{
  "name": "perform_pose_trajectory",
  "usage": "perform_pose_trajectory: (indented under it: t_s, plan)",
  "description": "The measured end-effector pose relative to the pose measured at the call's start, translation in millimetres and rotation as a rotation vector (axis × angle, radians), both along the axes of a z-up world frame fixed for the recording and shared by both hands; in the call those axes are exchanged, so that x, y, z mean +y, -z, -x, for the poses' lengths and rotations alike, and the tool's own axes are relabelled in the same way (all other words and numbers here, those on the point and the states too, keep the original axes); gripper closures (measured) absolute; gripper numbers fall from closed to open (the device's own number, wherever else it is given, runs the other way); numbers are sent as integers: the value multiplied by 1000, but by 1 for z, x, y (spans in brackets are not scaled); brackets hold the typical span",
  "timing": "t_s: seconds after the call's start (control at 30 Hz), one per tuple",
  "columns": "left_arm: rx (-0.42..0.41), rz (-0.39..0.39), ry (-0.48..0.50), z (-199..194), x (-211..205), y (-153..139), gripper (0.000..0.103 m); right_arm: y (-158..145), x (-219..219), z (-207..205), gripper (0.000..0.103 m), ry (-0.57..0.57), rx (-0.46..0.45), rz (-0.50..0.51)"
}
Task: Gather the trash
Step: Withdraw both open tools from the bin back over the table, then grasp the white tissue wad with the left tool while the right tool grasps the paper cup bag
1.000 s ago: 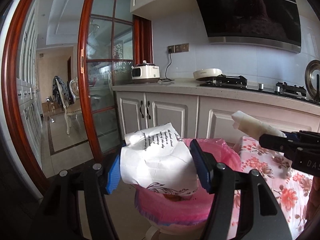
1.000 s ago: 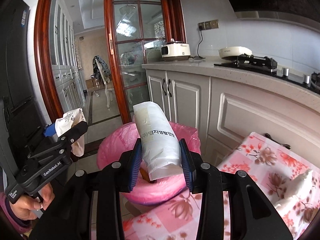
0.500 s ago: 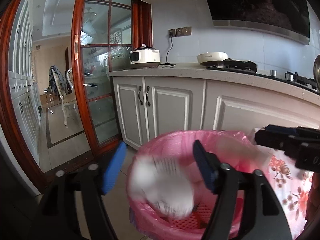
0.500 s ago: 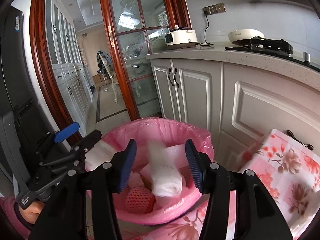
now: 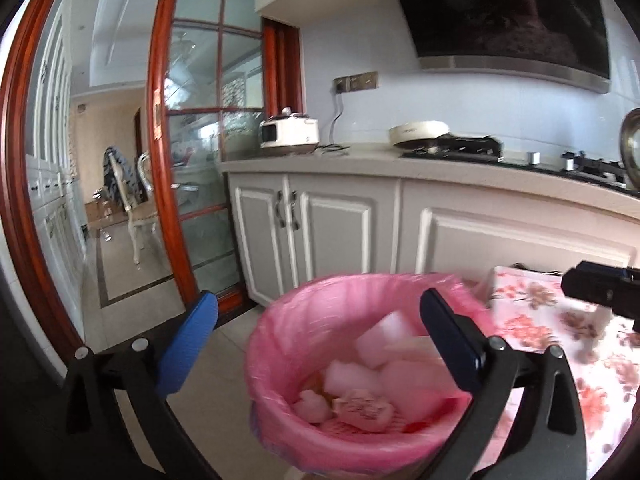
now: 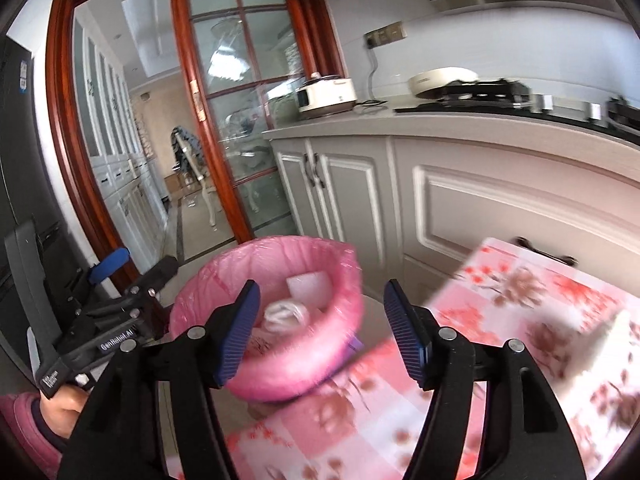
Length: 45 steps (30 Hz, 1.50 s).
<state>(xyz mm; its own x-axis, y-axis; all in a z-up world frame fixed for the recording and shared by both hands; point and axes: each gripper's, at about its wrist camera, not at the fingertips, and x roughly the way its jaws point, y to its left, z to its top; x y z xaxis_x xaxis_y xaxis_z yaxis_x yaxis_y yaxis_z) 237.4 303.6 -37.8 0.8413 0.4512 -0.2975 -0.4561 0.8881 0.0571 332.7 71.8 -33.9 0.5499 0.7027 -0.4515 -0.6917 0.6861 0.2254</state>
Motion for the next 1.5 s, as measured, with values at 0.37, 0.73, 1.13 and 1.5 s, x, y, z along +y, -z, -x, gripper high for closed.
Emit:
perform_pose_trajectory:
  t_s: [0.37, 0.73, 1.13, 1.5]
  plan:
    - [-16, -10, 223, -1, -123, -19, 5, 1, -138, 38, 30, 209, 2, 9]
    - [13, 5, 404, -29, -233, -9, 5, 29, -280, 48, 30, 482, 64, -14]
    - [103, -18, 509, -75, -309, 22, 5, 61, -380, 26, 30, 685, 135, 23]
    - [176, 40, 541, -133, -339, 54, 5, 87, -392, -21, 30, 670, 206, 92]
